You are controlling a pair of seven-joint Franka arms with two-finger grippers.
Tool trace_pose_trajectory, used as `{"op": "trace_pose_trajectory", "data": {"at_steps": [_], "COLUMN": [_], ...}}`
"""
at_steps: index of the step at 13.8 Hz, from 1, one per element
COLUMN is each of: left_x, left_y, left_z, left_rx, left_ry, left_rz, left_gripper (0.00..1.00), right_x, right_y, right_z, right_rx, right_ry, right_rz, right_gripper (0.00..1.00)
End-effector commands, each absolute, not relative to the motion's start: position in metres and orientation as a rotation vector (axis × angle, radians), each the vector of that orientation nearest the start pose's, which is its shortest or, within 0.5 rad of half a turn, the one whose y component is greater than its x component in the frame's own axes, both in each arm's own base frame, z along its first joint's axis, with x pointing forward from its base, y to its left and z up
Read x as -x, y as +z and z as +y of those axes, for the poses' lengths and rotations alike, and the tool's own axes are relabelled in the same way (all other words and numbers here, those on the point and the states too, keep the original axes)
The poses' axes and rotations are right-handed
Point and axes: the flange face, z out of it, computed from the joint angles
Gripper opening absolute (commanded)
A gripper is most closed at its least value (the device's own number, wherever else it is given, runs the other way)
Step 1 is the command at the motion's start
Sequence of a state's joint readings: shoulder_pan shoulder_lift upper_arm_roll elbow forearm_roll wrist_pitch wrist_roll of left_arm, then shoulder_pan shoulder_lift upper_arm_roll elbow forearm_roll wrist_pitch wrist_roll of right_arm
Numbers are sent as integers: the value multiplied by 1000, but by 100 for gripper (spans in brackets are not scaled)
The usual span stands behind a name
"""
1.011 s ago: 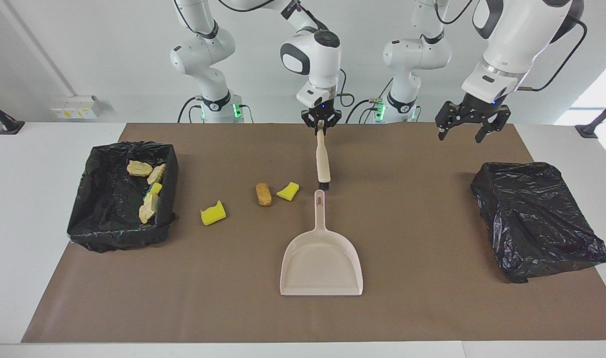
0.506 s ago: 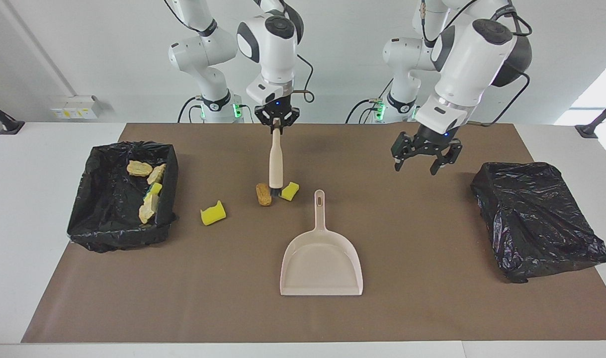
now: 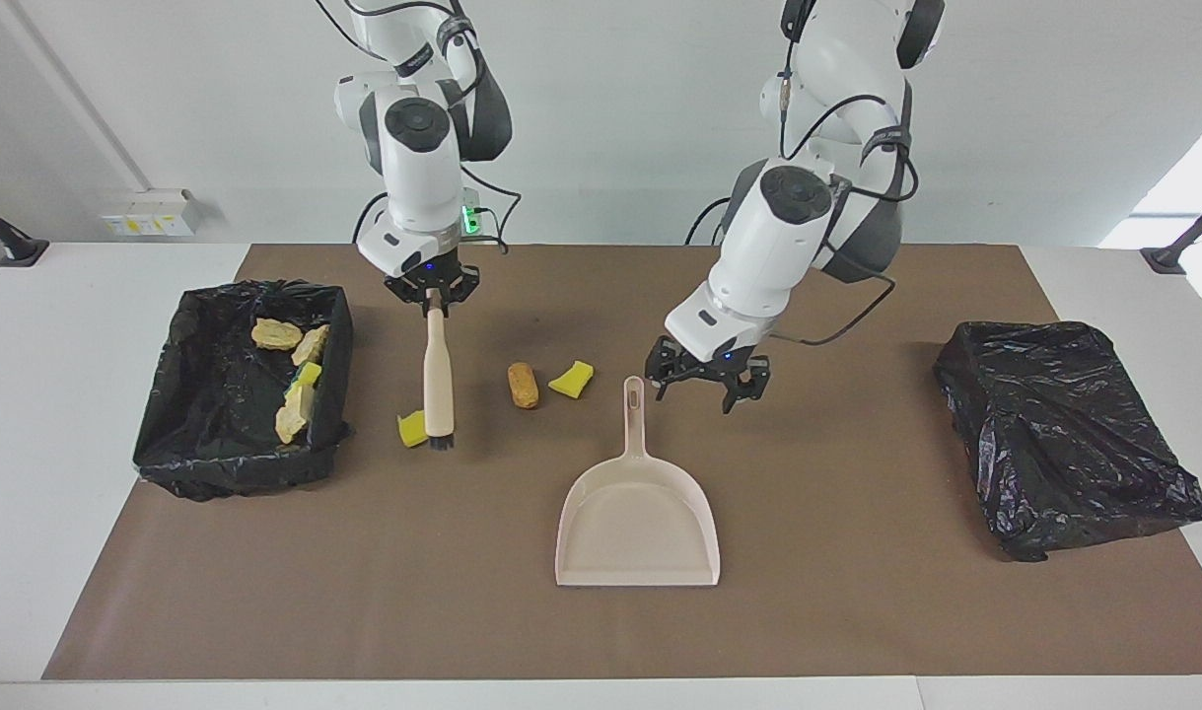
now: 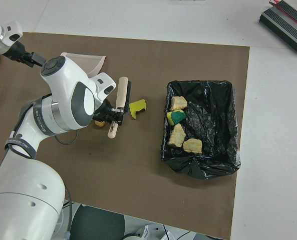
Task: Sweep and dump trash in bin
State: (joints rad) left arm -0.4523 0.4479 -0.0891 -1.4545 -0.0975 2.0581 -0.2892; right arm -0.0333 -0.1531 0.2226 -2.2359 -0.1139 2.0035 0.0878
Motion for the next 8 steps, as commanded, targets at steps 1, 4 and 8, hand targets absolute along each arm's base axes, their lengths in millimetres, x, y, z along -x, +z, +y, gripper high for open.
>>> {"op": "trace_pose_trajectory", "data": {"at_steps": [1, 4, 8], "left_x": [-617, -596, -578], "left_y": [435, 396, 371], "left_z": [-368, -408, -425], "left_rx": [3308, 3287, 3265], "left_ry": [-189, -112, -38], "left_rz": [310, 378, 381], "left_gripper": [100, 100, 100], "right_x": [-479, -468, -448], "right_y": [410, 381, 340], "right_z": [43, 18, 19], "right_rx": [3254, 3245, 3233], "right_ry": [82, 68, 71], "right_rz": [-356, -376, -385], "right_gripper": [0, 0, 0]}}
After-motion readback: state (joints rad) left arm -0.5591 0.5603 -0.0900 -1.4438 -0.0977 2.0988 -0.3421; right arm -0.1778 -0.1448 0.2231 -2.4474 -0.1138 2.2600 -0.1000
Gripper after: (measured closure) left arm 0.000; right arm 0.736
